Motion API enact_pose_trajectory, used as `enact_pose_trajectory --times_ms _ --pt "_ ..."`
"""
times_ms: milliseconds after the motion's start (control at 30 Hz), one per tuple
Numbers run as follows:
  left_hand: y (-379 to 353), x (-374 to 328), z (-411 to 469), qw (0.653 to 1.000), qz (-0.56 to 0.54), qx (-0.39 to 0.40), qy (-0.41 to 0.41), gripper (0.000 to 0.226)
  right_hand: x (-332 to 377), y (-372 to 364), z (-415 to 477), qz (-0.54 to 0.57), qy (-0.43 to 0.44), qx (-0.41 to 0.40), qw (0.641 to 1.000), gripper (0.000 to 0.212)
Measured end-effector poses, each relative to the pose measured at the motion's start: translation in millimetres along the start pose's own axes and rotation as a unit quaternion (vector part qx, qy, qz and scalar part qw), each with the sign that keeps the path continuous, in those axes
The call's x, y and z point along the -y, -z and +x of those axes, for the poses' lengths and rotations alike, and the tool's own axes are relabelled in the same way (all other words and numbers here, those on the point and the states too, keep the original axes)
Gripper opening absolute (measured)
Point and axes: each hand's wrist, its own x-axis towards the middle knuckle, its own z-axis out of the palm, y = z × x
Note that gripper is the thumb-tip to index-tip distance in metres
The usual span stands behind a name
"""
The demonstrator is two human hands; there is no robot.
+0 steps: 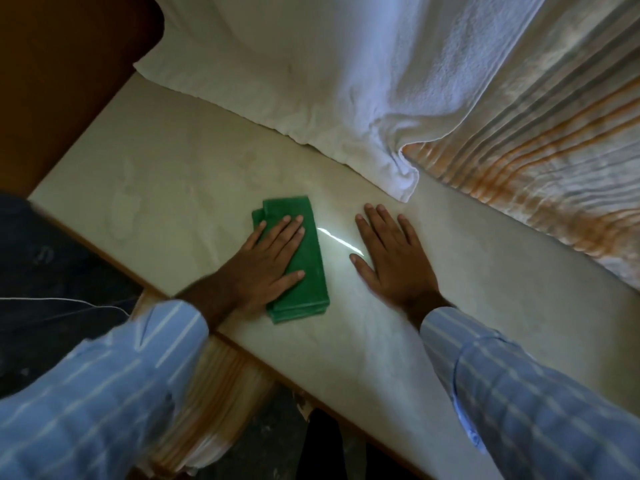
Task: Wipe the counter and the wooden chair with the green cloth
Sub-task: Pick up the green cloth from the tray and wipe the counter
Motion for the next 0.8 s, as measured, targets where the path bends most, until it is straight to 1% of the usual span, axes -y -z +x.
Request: enact_pose_trajectory --times_ms 100,200,267,433,533,633,800 --pt "-14.9 -5.9 -39.1 1.0 -0.016 0.009 0.011 0.079 1.2 1.0 -0.6 -0.005 -0.002 0.003 1.0 0.072" --pt "-13.4 -3.4 -39.1 0.999 -0.023 0.012 0.028 0.078 1.7 0.8 -0.4 -0.007 -0.003 0.002 1.0 0.072" --pt "-8.3 3.3 -24.3 0.998 -0.03 0.005 0.051 0.079 1.4 -0.5 0.0 -0.007 -0.001 -0.001 1.0 0.073" --pt "11.7 38.8 47.6 0.986 -0.072 -0.008 0.15 0.076 1.0 -1.4 0.1 0.001 0.0 0.004 1.0 0.074" --pt "20.0 47.2 74.2 0.98 -0.084 -0.002 0.181 0.076 0.8 -0.7 0.0 0.003 0.001 0.004 1.0 0.074" --pt "16.3 38.0 61.0 0.981 -0.088 -0.005 0.17 0.077 0.1 -0.7 -1.1 0.007 0.0 0.004 1.0 0.074" --pt "-7.5 11.9 -16.9 0.988 -0.091 0.004 0.127 0.082 -1.8 -2.5 0.1 0.004 -0.001 0.0 1.0 0.074"
